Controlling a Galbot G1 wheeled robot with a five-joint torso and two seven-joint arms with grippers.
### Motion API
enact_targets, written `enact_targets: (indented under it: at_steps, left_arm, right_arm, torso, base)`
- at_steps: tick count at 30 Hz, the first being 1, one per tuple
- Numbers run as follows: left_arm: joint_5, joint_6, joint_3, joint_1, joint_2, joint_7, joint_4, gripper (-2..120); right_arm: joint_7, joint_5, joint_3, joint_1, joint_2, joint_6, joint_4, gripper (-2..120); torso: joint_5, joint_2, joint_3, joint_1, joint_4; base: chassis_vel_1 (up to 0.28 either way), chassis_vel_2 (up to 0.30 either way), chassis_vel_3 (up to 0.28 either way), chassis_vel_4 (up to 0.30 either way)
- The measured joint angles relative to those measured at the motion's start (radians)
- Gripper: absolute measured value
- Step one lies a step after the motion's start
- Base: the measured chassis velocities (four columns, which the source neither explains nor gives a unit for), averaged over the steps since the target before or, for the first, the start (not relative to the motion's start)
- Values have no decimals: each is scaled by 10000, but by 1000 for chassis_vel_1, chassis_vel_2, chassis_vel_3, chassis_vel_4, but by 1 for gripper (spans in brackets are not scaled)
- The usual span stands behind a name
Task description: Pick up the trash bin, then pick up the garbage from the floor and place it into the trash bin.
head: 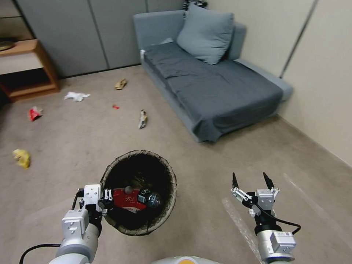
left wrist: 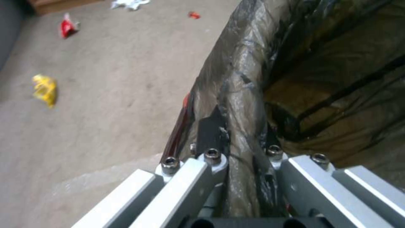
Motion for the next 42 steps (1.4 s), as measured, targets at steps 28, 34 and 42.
enact_targets:
  at_steps: [28,34,42]
  left_arm:
    - [50,-290,-35,-122,13,-8,220,1]
    - [59,-292,-52,-119,34,-3,220,1]
    - [64,-282,-57,-113,43,3,213,1]
  right_arm:
    - [107,72,43,147,28,-177,-136,100]
    - [203,84,45,151,37,-344,-131,100]
    - [264,72,37,150,50,-395,-133,100]
  torso:
    - [0,0,-1,1,1]
    - [0,0,0,1,-1]
    - [0,0,-1,-1,1]
  base:
    - [79,80,83,80]
    - [0,0,0,0]
    - [-26,22,23,-28]
